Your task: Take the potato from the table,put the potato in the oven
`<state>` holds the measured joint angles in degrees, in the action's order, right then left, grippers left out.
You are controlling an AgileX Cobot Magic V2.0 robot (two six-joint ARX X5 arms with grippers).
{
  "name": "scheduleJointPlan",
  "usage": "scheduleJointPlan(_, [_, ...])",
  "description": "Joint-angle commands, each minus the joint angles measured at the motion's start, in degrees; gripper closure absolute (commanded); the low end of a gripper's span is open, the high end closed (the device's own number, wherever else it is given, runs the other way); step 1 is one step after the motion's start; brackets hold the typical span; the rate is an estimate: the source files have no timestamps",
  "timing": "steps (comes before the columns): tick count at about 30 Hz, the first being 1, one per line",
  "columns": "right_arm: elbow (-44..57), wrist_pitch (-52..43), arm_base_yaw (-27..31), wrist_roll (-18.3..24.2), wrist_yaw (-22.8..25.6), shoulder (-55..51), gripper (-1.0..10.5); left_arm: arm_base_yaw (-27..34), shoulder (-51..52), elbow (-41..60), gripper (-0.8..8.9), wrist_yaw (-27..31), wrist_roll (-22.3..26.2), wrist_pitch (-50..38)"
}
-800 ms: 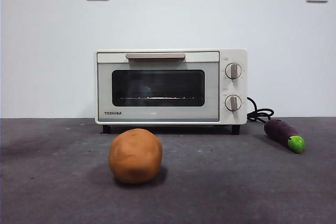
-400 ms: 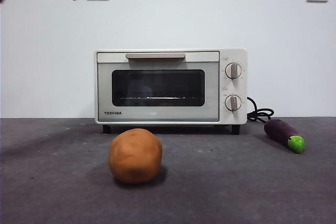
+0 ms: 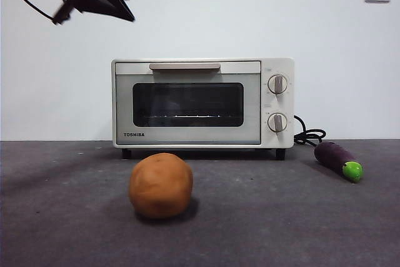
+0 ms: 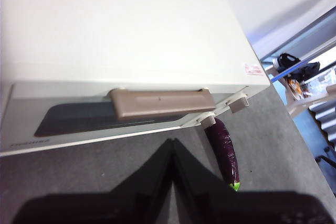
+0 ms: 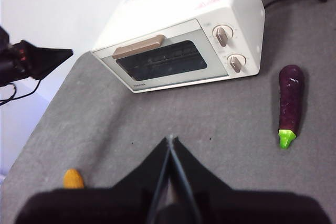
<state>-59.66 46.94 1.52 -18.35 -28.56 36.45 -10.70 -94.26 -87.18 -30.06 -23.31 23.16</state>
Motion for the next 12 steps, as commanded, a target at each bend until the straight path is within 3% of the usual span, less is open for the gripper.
scheduleJointPlan(1, [-1.55,0.28,0.00,0.76,-1.18,2.03,9.5,-0.59,-4.35,-3.34,8.19,-1.68,1.03,0.42])
scheduleJointPlan(12, [-4.37,4.48,0.00,3.45,-3.52,11.45,9.5,-1.38,-17.55,-15.43,8.19,-1.66,1.07,2.62])
